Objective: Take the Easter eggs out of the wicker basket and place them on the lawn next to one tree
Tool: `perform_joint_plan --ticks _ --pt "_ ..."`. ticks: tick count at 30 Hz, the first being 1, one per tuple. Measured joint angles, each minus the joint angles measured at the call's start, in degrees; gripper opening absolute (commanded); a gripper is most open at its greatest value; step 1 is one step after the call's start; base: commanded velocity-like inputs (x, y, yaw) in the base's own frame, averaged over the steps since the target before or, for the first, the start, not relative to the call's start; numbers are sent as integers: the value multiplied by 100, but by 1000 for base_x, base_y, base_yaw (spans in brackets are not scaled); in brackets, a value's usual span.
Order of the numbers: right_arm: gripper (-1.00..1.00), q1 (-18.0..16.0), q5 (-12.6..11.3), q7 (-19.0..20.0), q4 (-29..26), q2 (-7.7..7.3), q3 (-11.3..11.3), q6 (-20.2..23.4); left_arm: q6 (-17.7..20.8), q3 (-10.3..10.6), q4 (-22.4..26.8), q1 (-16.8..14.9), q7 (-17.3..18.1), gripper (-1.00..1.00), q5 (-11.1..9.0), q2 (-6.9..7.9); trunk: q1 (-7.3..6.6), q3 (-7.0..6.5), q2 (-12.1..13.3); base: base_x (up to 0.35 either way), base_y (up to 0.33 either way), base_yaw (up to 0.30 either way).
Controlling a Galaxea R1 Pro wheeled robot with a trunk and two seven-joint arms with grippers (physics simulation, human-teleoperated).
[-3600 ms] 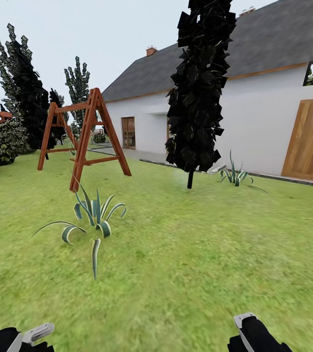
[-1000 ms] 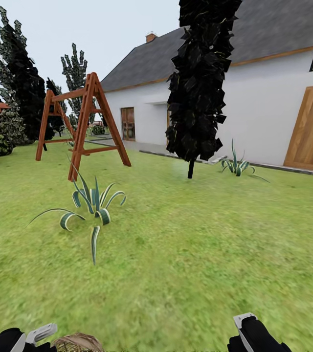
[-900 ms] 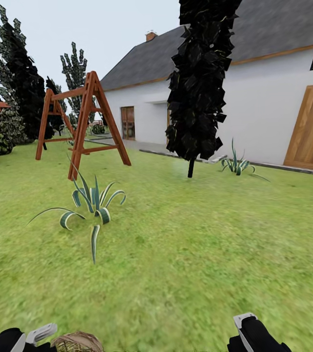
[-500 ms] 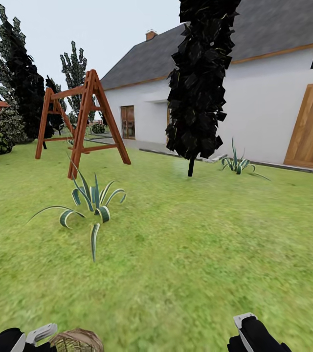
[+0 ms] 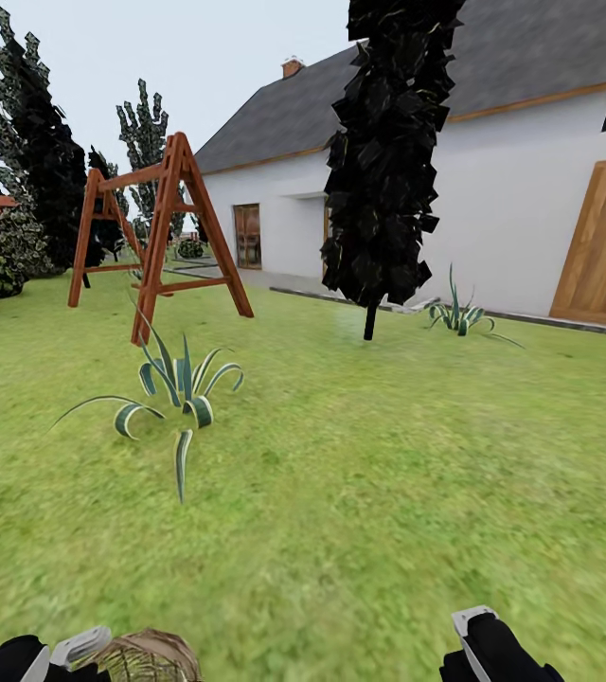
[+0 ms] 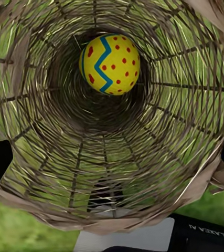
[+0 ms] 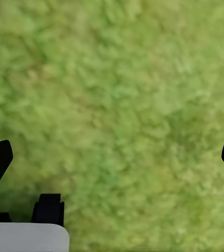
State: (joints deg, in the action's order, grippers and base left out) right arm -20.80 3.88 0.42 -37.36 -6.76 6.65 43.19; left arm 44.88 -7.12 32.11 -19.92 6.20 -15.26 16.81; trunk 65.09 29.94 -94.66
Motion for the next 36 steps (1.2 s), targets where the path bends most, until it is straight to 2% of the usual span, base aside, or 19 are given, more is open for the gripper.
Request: perform_joint_plan --ticks 36 --pt "100 0 0 0 0 10 7 0 -35 0 0 0 3 100 1 -53 791 646 -1444 0 0 0"
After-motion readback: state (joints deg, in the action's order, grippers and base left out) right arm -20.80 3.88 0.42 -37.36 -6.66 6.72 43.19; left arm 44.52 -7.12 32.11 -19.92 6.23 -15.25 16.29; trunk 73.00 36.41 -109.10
